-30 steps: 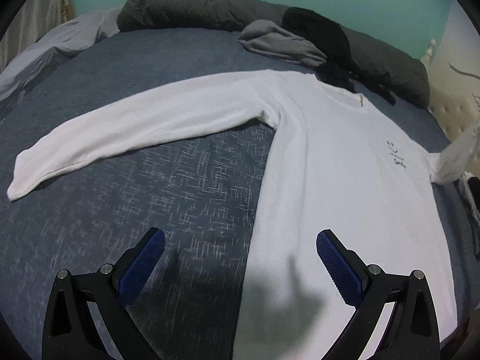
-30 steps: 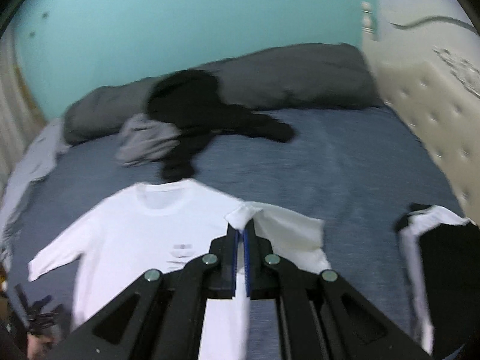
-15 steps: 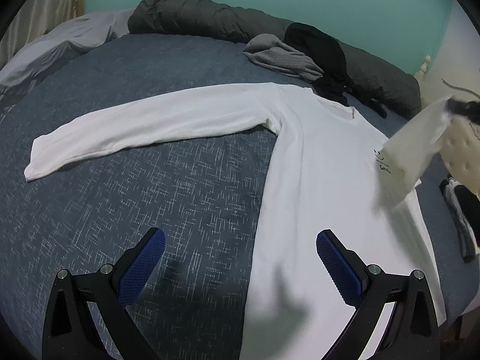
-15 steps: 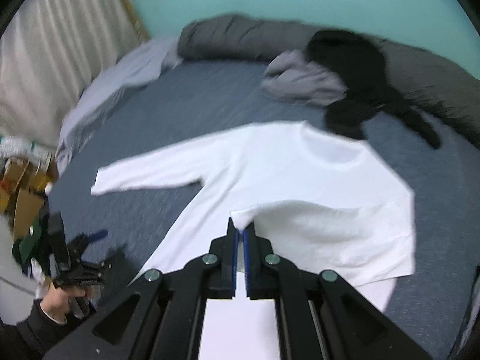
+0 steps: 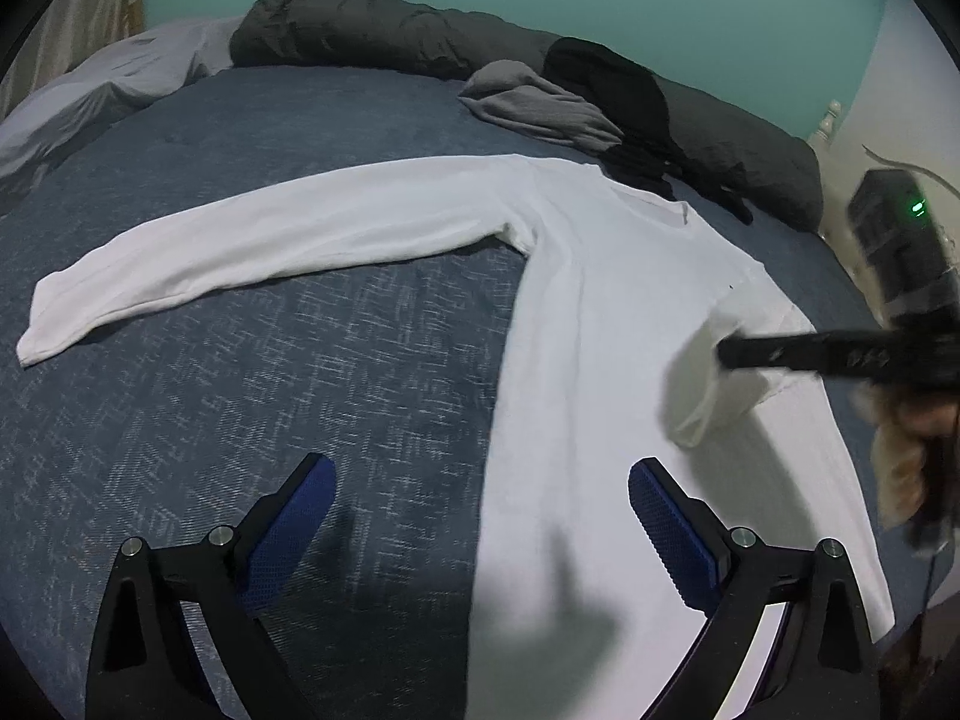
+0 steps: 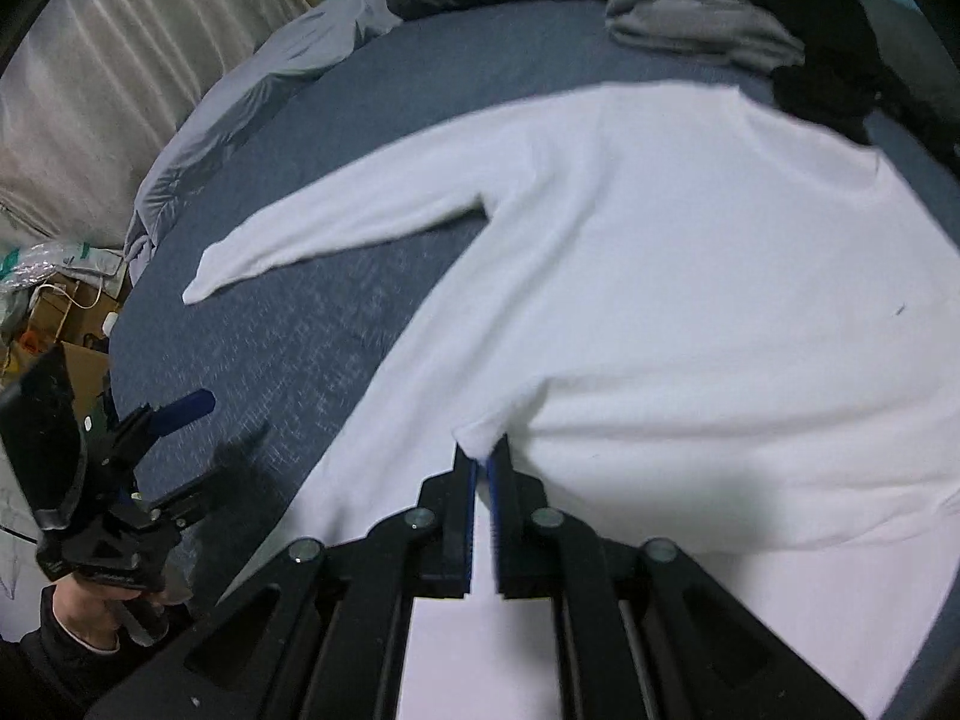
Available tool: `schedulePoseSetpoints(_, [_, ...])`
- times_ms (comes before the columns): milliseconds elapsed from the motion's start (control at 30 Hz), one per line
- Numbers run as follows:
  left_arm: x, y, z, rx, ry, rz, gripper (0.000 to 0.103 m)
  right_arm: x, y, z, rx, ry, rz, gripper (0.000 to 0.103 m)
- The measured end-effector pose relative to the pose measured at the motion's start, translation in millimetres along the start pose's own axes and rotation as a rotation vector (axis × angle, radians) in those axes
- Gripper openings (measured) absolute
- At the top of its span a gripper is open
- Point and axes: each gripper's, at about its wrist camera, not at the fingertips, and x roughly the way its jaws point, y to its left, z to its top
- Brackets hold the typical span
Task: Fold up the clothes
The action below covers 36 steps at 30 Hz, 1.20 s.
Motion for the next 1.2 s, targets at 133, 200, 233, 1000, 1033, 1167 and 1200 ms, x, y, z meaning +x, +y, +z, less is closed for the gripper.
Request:
schedulePoseSetpoints(133, [6,-11,-1,0.027,0.006,-0.018,0.099,4,1,-8,0.004,-0.006,-0.024,0.007])
schedulePoseSetpoints(200, [9,-14,-2,0.032,0.010,-0.031,0.099,-5,-2,-10,0.030,-0.036,-0.002,0.013])
schedulePoseSetpoints(233, [11,-16,-2,0.030,0.012,-0.040,0.099,-11,-5,-11,0.046,-0.057,0.014,0.025])
schedulePoseSetpoints(1000, [80,-84,18,0.147,0.117,-0.159,0.088,-87,-113,-144,0.427,-0.367,0.027,0.050])
schedulePoseSetpoints(1033, [84,-87,20,0.157,0.128,-0.157,0.087,-87,-117,-148,0.439,-0.374,0.026,0.050])
schedulePoseSetpoints(1167, [100,-96,25,0.198,0.165,-0.141,0.076,-90,-130,-160,0.481,-0.423,0.040,0.050])
schedulePoseSetpoints(1200, [103,-97,26,0.208,0.173,-0.137,0.076,-89,-133,-163,0.489,-0.433,0.046,0.050])
